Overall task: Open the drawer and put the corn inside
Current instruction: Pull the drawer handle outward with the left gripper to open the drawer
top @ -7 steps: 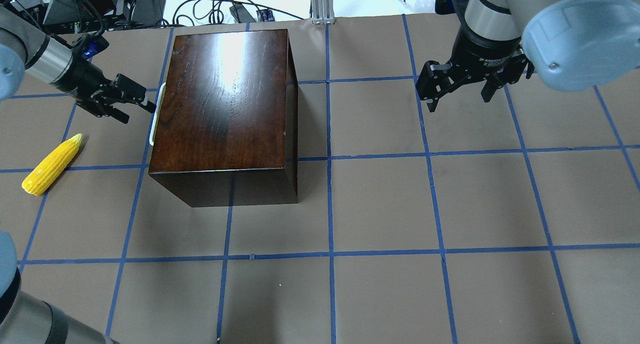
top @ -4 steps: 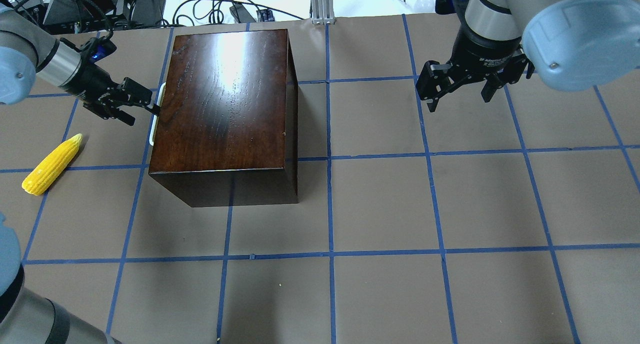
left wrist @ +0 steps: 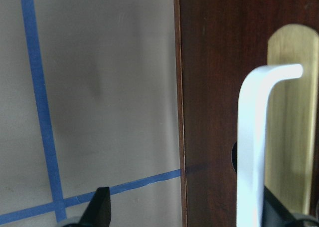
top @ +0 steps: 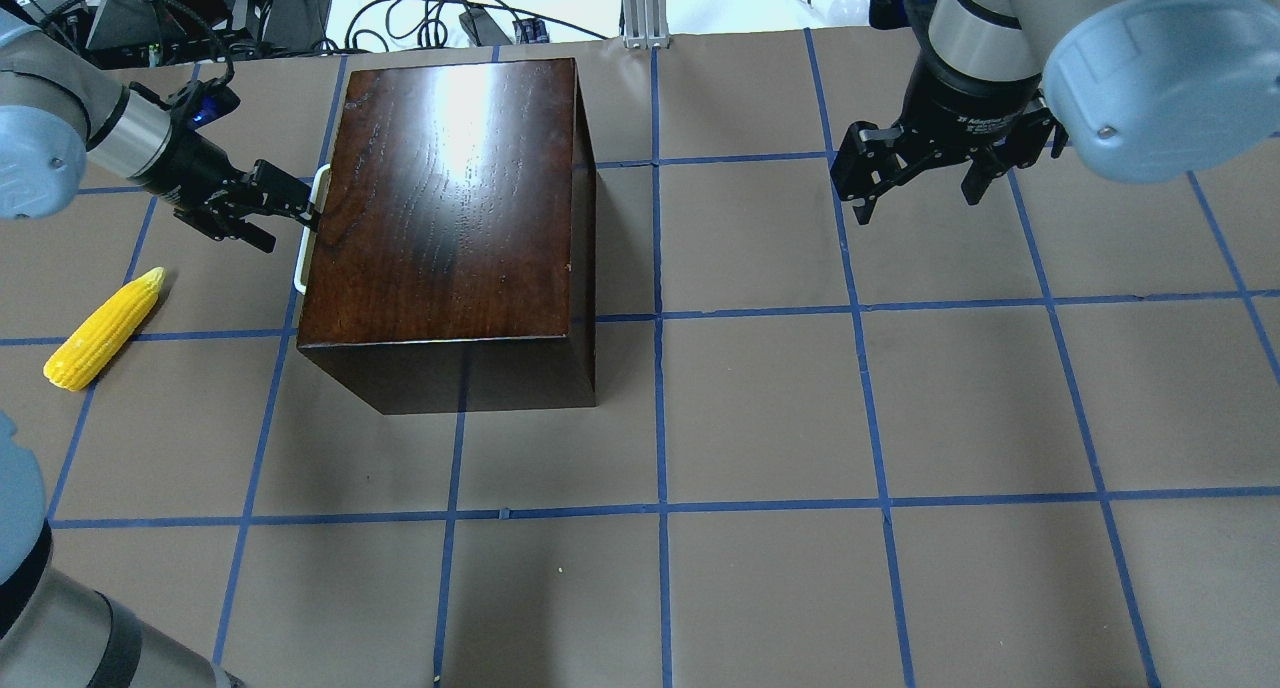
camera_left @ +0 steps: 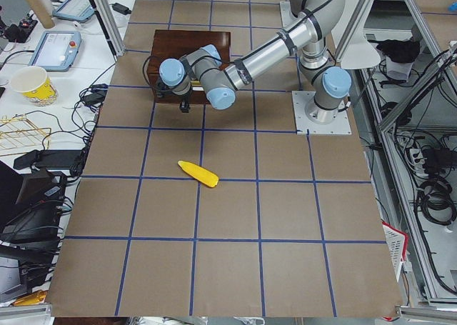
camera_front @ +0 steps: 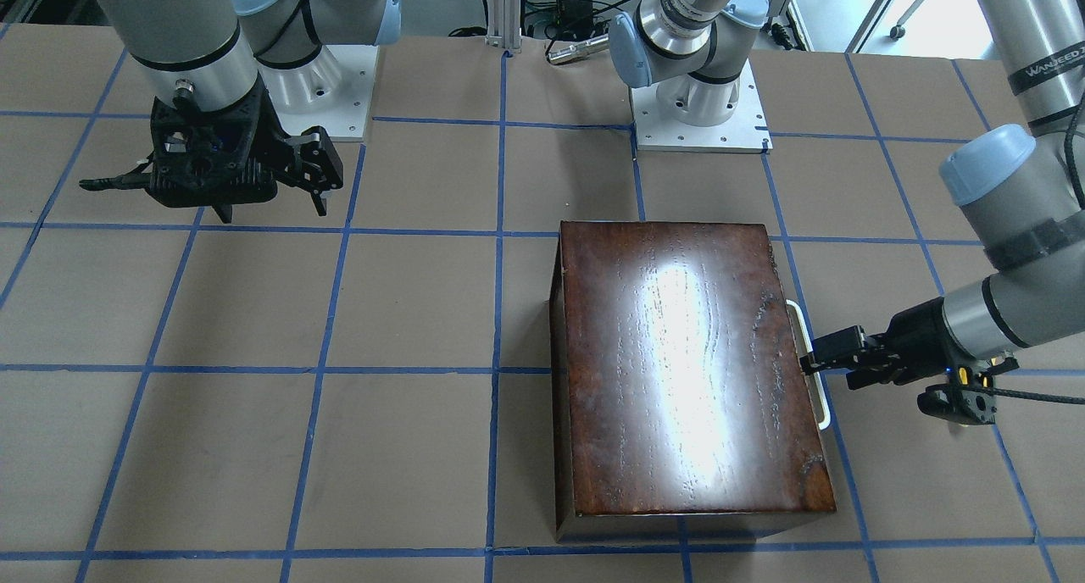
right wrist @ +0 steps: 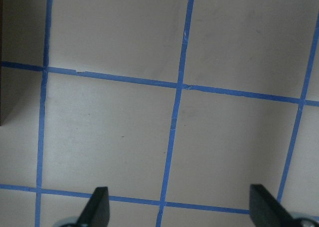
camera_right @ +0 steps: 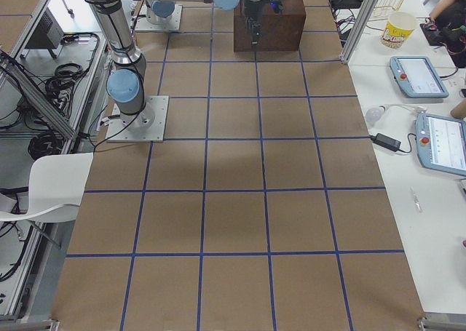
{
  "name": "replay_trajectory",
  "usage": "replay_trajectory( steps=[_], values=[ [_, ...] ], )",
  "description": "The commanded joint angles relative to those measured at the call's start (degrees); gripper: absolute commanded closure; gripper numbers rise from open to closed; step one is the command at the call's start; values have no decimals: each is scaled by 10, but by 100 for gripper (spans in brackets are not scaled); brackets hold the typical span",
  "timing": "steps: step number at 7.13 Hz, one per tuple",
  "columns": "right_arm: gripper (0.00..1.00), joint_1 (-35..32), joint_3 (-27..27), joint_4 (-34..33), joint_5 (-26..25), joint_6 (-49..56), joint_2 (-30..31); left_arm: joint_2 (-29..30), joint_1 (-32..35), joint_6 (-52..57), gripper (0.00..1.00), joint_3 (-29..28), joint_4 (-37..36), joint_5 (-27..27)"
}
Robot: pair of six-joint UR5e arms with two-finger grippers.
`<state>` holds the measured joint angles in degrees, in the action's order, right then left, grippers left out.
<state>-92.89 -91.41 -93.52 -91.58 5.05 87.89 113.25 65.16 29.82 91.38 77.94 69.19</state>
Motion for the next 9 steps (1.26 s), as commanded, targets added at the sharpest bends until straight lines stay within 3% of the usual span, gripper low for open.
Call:
replay_trajectory(
  steps=[1,9],
  values=[
    [0,2,0,0,0,0,0,0,0,1,0,-1,-2,2],
    [0,2,0,0,0,0,0,-2,0,0,0,-4,-26,28]
  ],
)
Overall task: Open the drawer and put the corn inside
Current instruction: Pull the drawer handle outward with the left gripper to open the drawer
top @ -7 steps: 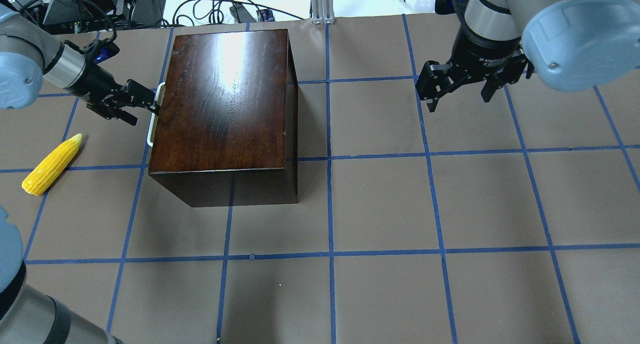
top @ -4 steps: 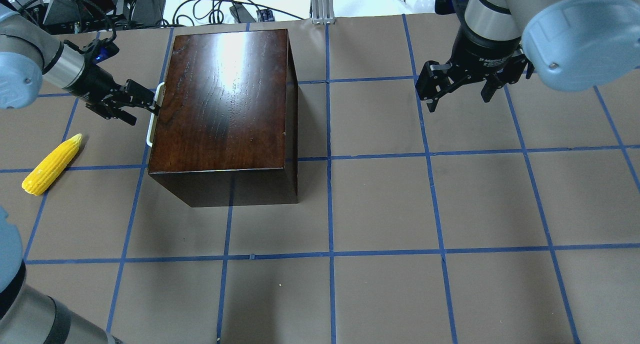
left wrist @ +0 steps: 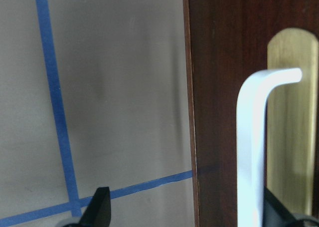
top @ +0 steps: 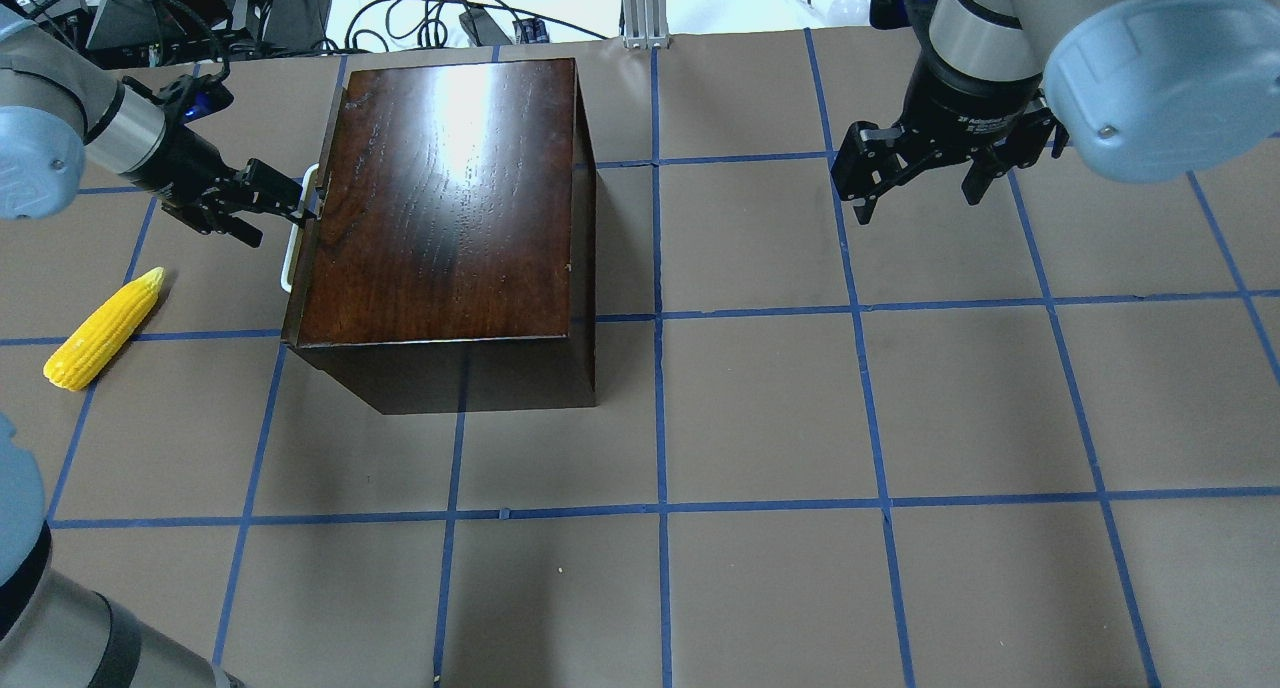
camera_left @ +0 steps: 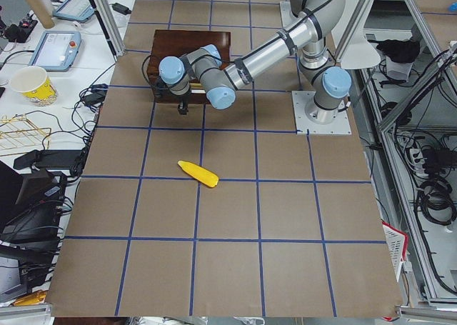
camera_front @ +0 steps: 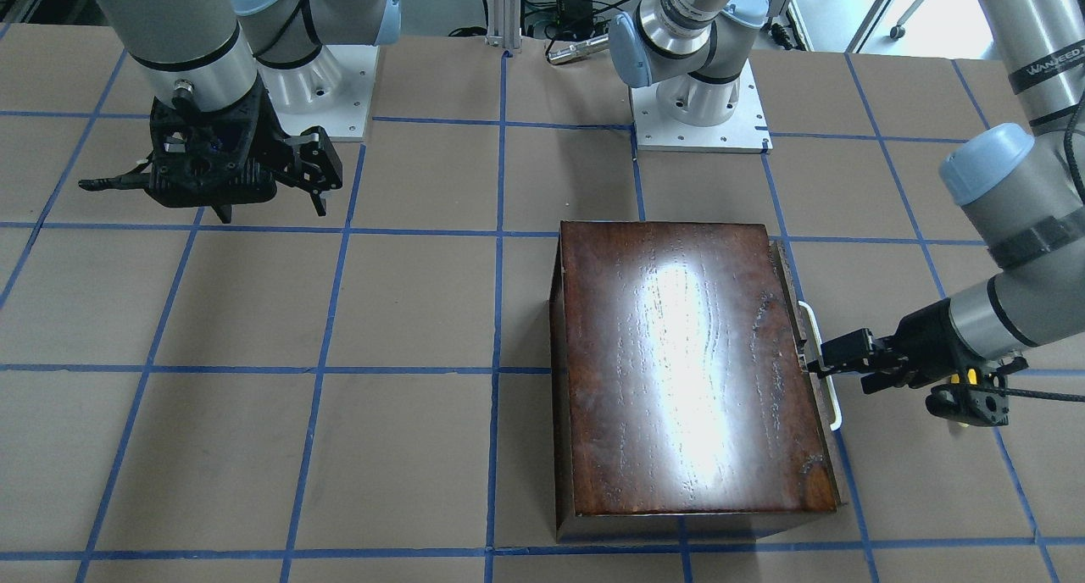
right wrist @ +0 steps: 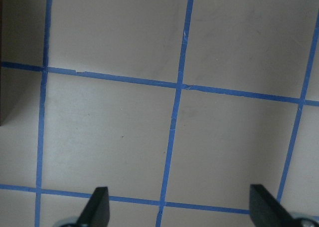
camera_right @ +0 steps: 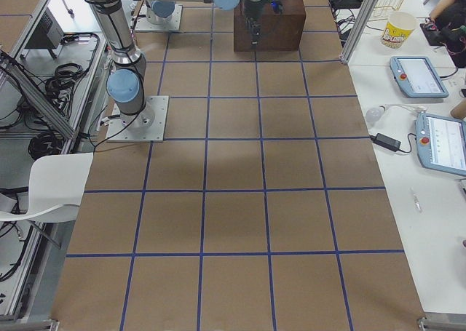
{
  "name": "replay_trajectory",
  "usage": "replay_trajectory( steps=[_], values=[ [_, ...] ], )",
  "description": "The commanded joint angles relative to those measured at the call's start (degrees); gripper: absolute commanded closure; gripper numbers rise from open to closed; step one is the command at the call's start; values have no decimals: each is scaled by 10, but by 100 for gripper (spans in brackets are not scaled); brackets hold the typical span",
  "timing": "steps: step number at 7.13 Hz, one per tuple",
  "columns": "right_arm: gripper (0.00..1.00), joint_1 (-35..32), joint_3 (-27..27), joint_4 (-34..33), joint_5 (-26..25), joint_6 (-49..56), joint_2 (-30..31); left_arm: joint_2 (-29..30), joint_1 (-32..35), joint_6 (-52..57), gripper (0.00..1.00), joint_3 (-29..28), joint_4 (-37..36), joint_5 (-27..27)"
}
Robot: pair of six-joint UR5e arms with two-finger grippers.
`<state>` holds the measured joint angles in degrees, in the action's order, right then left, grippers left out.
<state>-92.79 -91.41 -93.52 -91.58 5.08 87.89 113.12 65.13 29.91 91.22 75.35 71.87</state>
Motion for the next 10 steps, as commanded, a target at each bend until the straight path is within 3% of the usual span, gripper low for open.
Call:
replay_trajectory(
  steps=[1,8,10],
  values=[
    [0,-1,0,0,0,-1,0,0,-1,-1,0,-3,0,1],
    [0,1,0,0,0,0,0,1,-6,5,0,-7,1,2],
    [0,-1,0,0,0,0,0,1,-7,16,0,-7,1,29]
  ],
)
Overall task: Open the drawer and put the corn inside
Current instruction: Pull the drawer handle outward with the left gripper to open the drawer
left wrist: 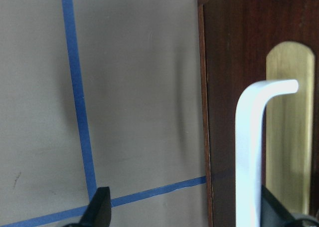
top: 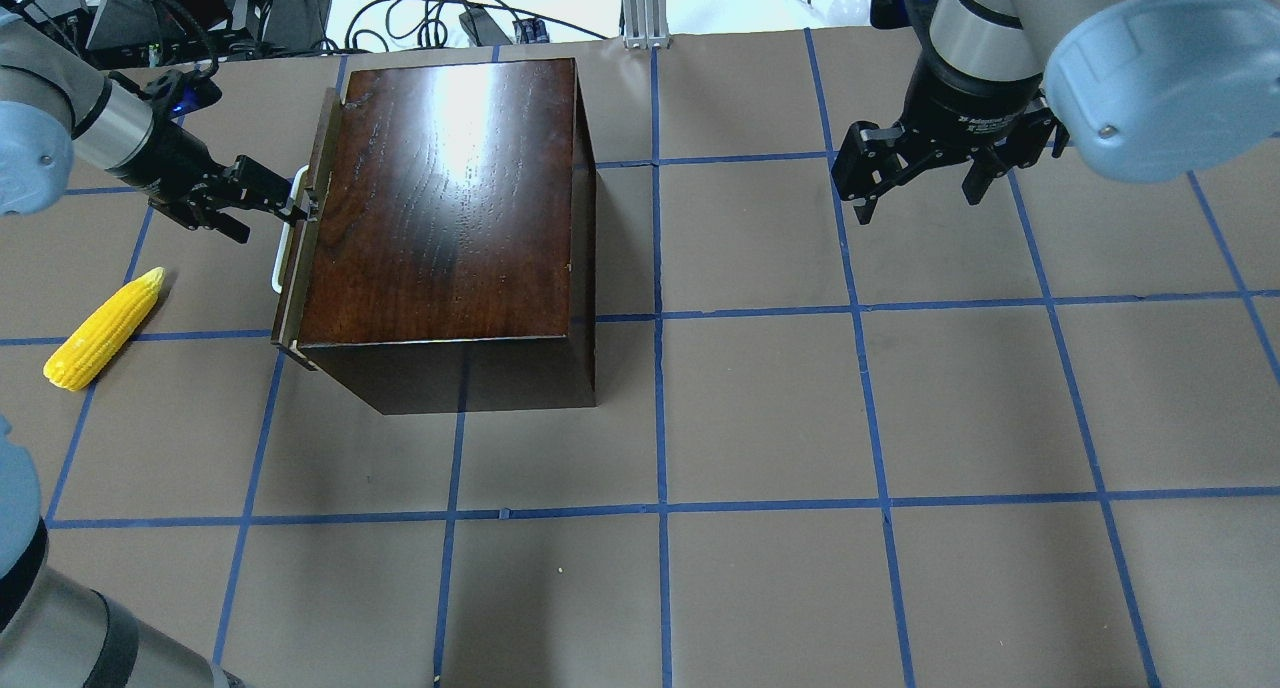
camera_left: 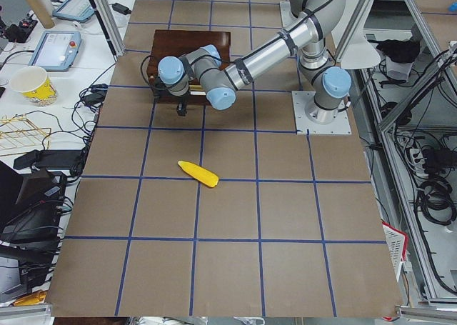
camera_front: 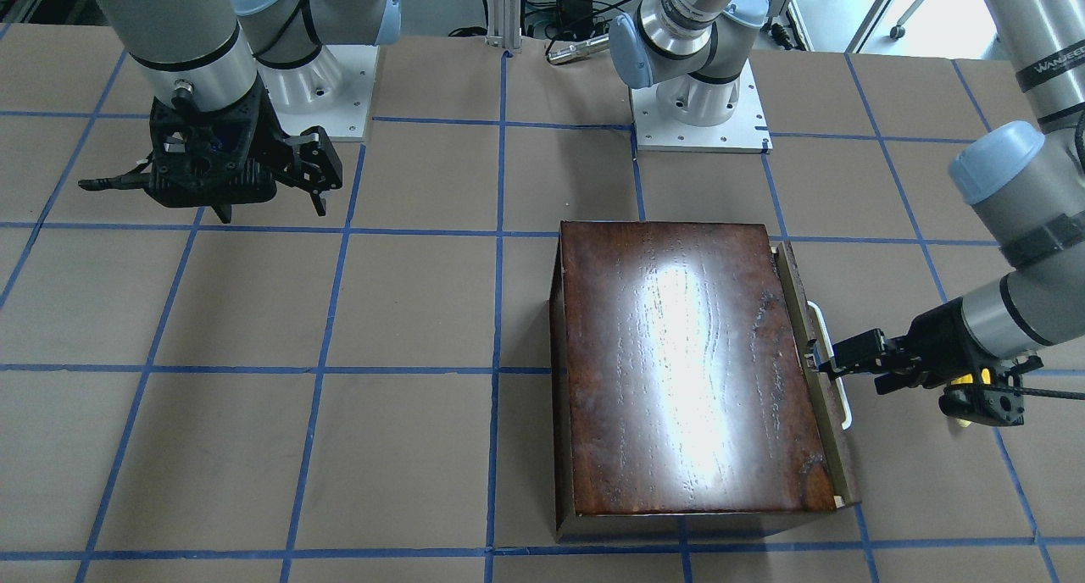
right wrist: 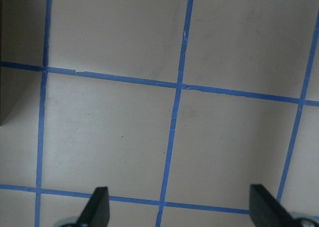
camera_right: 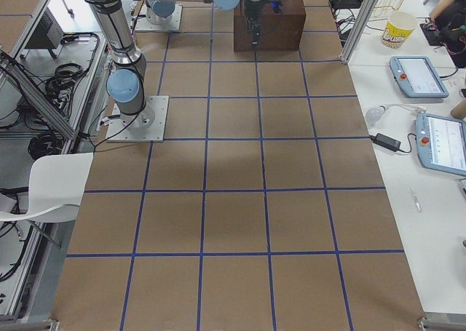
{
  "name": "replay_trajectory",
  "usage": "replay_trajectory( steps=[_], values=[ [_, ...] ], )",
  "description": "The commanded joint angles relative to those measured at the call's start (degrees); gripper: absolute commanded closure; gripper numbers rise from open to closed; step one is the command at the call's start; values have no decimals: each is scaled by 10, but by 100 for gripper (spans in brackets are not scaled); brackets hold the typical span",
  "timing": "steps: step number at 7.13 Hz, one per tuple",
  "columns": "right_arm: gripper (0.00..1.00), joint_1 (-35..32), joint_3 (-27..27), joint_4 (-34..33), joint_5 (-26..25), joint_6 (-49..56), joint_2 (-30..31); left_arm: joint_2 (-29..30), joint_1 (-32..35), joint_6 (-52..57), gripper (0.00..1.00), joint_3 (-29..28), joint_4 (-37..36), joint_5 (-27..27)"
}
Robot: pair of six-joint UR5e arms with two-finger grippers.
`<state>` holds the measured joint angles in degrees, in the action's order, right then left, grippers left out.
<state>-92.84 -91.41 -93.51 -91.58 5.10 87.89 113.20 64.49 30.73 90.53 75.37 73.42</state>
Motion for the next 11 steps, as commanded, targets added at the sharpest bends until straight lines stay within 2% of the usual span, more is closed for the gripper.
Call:
replay_trajectory(
  steps=[1,6,9,11],
  values=[
    [0,-1,0,0,0,0,0,0,-2,15,0,0,0,16],
    [0,1,0,0,0,0,0,3,-5,30,0,-11,-1,17],
    [0,1,0,0,0,-1,0,9,-6,50,0,-22,0,45],
    [0,-1,0,0,0,0,0,10,-29,72,0,-23,0,44]
  ],
)
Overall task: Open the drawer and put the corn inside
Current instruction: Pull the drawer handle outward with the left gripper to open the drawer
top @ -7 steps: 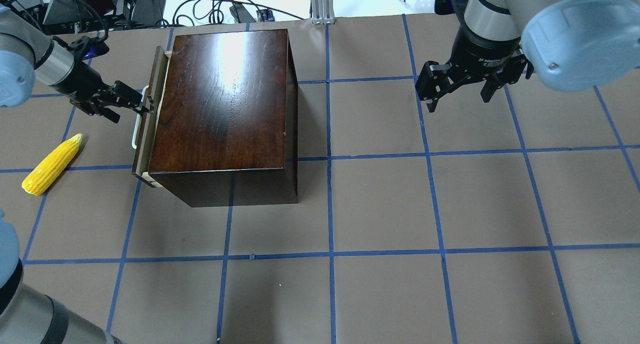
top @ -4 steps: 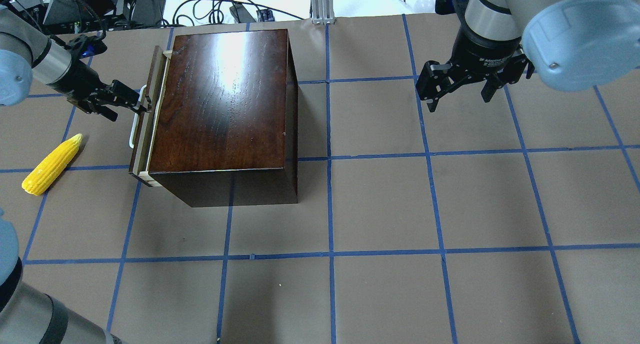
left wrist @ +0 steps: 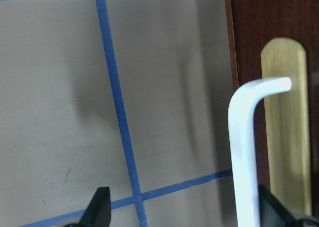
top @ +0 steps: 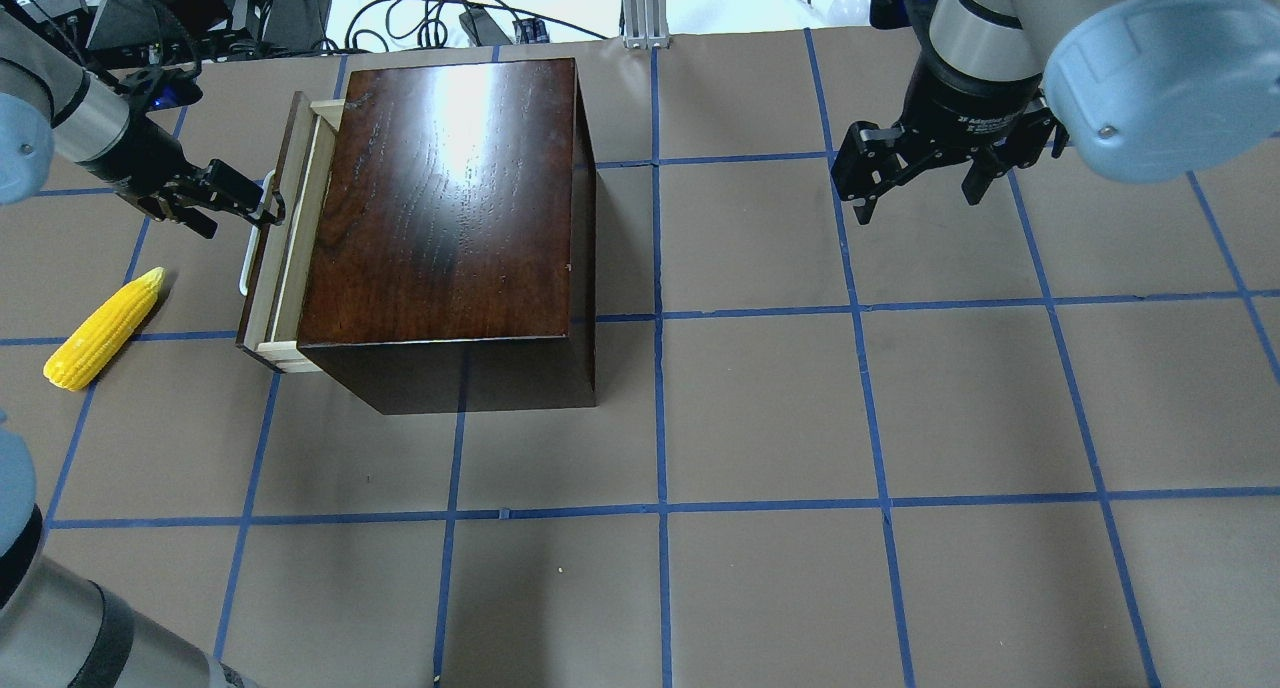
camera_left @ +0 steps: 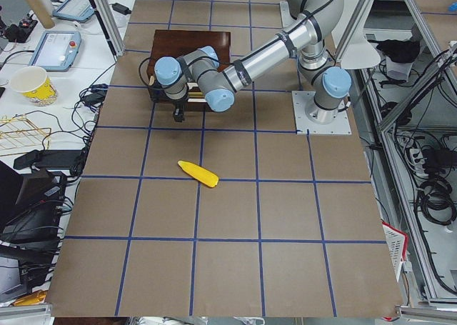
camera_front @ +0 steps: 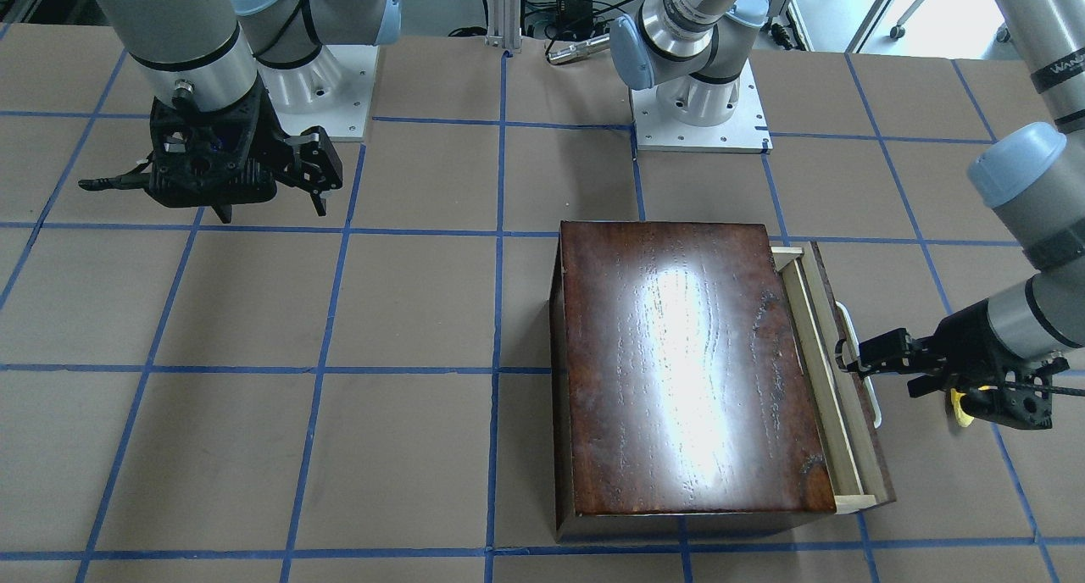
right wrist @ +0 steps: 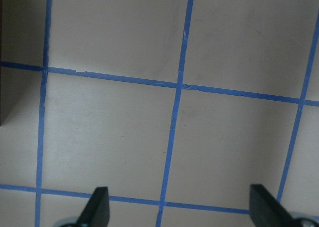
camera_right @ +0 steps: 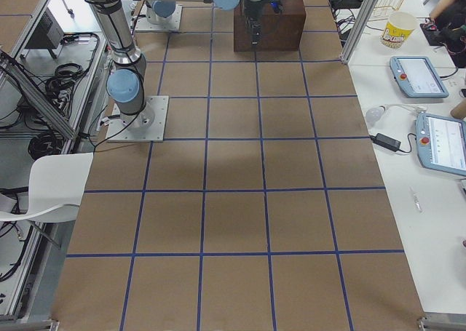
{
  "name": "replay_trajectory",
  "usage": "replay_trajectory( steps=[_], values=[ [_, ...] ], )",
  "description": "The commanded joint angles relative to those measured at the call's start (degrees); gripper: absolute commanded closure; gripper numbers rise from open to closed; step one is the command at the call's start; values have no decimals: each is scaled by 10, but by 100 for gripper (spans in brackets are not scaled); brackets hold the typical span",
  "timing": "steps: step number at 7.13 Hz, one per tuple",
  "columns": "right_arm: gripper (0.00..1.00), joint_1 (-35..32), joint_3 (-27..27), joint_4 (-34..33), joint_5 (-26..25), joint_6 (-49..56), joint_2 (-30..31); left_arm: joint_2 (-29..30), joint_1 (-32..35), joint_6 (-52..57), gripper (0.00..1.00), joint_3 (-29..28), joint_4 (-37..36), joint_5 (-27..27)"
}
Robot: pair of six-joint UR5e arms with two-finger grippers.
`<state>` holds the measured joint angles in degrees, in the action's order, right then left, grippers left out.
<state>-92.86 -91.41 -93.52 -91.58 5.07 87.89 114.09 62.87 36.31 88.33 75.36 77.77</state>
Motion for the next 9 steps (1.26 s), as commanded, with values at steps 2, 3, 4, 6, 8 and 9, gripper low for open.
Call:
replay_trajectory(
  steps=[2,3,4,6,8,9],
  values=[
    [0,0,0,0,0,0,0,2,-20,22,0,-4,0,13],
    [0,0,0,0,0,0,0,2,-20,33,0,-4,0,14],
    [0,0,0,0,0,0,0,3,-20,43,0,-4,-1,15],
    [0,0,0,0,0,0,0,5,-21,58,0,-5,-12,17],
    [0,0,0,0,0,0,0,11,-36,73,0,-21,-14,34],
    [0,0,0,0,0,0,0,13,-37,74,0,-23,-13,35]
  ],
)
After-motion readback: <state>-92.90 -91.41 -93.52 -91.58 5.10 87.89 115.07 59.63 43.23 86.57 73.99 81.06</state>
